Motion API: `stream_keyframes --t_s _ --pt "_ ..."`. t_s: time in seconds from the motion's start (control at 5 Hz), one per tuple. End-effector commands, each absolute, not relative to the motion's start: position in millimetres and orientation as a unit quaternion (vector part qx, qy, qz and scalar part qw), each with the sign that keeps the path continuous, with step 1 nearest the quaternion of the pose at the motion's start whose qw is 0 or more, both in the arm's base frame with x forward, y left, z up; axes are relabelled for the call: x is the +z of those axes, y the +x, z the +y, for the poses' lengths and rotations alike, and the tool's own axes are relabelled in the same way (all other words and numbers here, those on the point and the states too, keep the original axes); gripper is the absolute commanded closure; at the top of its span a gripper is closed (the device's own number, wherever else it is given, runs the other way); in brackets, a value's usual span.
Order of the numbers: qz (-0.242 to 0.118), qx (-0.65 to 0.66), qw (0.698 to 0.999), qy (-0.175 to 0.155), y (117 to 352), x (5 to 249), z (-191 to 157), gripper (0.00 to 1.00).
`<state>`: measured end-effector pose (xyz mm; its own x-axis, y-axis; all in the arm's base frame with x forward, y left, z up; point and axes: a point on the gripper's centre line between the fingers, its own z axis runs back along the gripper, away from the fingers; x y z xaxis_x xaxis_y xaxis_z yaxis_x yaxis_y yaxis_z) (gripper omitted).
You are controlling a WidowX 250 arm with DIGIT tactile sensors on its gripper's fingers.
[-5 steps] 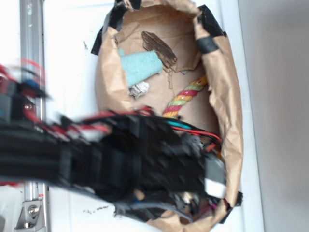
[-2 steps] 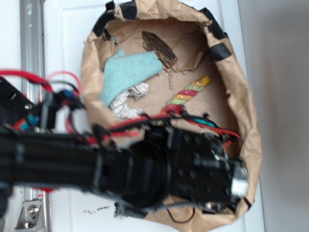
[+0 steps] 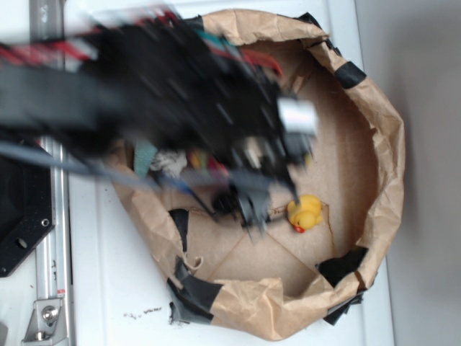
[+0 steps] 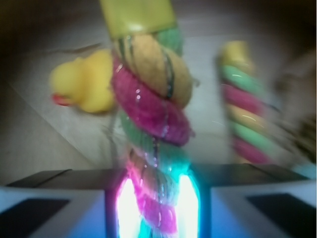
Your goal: Grab the multicolored rope.
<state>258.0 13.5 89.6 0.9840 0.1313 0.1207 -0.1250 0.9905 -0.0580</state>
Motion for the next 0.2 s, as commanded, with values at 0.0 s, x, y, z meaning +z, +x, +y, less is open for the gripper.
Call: stream_keyframes --t_s 0.0 --pt "-0.021 0.104 0.994 0.005 248.2 149.1 -19.0 1.0"
